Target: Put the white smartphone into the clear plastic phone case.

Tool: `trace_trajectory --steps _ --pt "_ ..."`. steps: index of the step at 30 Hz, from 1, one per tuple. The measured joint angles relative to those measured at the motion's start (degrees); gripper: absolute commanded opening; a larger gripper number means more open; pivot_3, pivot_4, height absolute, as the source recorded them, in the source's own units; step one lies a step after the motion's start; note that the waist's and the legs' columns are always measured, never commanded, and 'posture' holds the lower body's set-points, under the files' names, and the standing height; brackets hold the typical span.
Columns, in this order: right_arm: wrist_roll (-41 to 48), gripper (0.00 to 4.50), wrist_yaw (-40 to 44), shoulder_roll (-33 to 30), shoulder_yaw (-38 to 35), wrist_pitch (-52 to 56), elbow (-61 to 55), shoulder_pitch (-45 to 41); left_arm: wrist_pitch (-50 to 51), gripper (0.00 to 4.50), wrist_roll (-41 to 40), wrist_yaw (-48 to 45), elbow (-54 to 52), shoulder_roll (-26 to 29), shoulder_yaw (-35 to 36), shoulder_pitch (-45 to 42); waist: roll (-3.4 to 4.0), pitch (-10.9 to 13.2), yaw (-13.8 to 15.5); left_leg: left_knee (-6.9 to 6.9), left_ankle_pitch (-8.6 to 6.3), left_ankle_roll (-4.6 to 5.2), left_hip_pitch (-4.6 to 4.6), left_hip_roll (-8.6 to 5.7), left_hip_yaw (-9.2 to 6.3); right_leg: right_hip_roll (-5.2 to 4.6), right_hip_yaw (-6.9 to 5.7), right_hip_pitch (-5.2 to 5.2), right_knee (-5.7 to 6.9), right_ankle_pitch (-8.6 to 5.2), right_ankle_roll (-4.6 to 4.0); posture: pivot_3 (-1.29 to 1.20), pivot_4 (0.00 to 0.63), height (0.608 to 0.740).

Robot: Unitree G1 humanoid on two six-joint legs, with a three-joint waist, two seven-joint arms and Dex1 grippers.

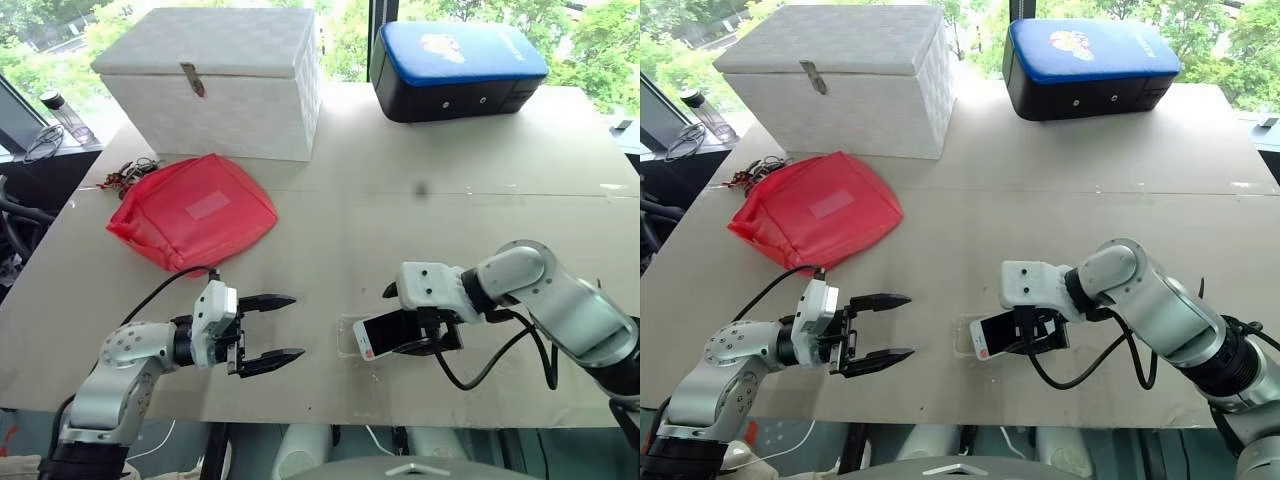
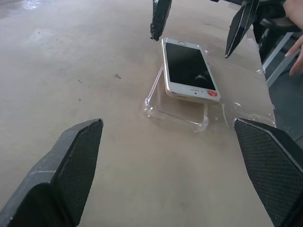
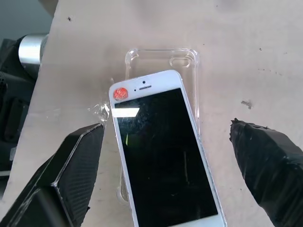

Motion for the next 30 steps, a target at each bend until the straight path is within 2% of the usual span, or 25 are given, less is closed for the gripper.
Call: trace_trajectory --steps 5,8,19,30 --pt "-1.05 4.47 -0.85 -2.68 1.11 -4.82 0.24 2.53 -0.64 4.50 0.03 -0.43 0.85 0.02 0.00 0.05 0.00 0.00 0.00 0.00 0.00 0.00 -0.01 0.00 0.00 0.00 -0.01 0.00 -0.01 0.00 0.00 0.00 0.150 0.740" --pt "-1.32 3.71 -0.98 -3.80 1.21 -6.63 0.77 3.85 -0.77 4.50 0.03 -0.48 0.90 0.01 0.00 0.08 -0.01 0.00 -0.05 0.01 0.00 0.00 -0.01 0.00 0.00 0.00 0.00 0.02 0.01 0.00 0.00 0.00 0.150 0.740" --pt "-4.03 3.71 -2.70 -4.23 2.08 -12.28 2.88 5.81 -0.64 4.50 -3.35 -3.61 -0.67 0.77 1.94 2.40 -0.01 0.00 -0.03 0.02 0.00 0.00 0.01 0.01 -0.01 0.00 -0.02 0.03 0.01 0.00 0.00 0.00 0.150 0.740" --pt "-2.41 3.71 -3.15 -2.29 1.54 -9.09 3.83 5.08 0.02 4.50 -6.35 -8.92 -0.72 4.88 5.41 3.55 0.00 0.01 -0.03 0.02 0.00 0.00 0.00 0.01 -0.02 0.00 -0.03 0.02 0.01 0.00 0.00 0.00 0.150 0.740"
